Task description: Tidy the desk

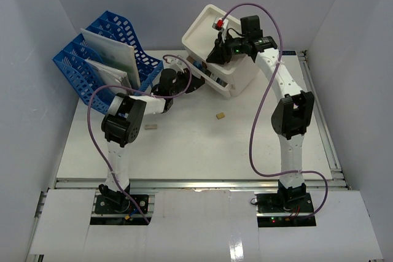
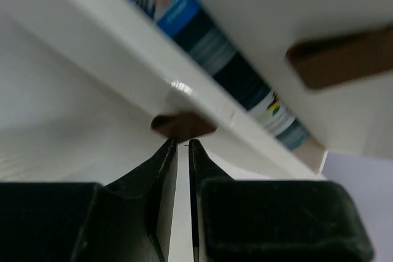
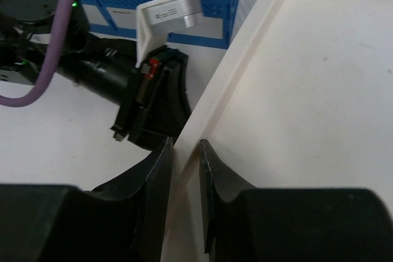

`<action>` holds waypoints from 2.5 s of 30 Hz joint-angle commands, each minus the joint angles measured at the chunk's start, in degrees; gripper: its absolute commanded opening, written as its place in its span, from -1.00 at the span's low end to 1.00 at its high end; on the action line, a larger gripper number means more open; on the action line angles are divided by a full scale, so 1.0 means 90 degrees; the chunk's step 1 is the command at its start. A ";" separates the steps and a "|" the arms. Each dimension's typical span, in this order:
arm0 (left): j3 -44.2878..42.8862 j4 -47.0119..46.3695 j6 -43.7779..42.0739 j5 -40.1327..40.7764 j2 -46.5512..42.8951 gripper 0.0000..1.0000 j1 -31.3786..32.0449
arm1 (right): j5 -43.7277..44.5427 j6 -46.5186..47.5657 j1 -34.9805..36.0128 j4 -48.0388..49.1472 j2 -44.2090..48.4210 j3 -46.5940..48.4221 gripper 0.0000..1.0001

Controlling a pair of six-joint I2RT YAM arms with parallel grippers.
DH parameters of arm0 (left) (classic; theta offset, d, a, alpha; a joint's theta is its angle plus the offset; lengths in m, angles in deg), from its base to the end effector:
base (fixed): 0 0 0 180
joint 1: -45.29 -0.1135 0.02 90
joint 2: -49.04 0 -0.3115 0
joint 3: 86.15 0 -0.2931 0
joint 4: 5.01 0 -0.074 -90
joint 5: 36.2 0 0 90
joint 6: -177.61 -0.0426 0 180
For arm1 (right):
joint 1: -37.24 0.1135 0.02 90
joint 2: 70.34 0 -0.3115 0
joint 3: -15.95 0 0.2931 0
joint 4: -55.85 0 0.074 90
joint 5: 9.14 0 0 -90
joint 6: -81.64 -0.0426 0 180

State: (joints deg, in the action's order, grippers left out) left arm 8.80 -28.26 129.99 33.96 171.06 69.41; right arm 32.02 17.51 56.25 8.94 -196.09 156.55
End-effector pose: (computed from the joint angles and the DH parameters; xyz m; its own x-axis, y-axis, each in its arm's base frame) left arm 0.4780 -0.2298 0.1743 -0.6218 -0.4163 -0.6634 0.3603 0.6000 -0.7143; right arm 0.5301 0.2166 0.3873 -0.0948 -0.3364 -0.9369 -0.9547 0.2975 -0.0102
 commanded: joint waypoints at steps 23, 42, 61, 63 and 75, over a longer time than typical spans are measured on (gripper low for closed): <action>-0.2223 -0.0192 0.0131 0.0222 0.1081 -0.38 0.0025 | 0.1182 -0.0693 -0.0499 -0.0551 -0.0504 -0.0116 -0.13; -0.2218 -0.0272 -0.0053 0.0181 0.0673 -0.14 0.0025 | 0.2623 0.0254 -0.0449 -0.0053 0.0268 -0.0805 0.86; -0.2930 0.0037 0.0339 0.0212 0.1379 -0.07 0.0068 | 0.3756 0.0624 -0.0295 0.0072 0.0086 -0.0999 -0.05; -0.3111 0.0095 0.0352 0.0236 0.1489 -0.07 0.0084 | 0.3659 0.0583 -0.0295 0.0057 0.0076 -0.1034 -0.09; -0.3445 -0.0165 0.0846 0.0700 0.1910 -0.14 0.0162 | 0.3172 0.0583 -0.0276 -0.0270 -0.0041 -0.0970 -0.22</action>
State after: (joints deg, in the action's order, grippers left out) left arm -20.83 -28.24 135.33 36.80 187.44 69.85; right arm 59.30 24.99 54.89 18.87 -191.41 149.82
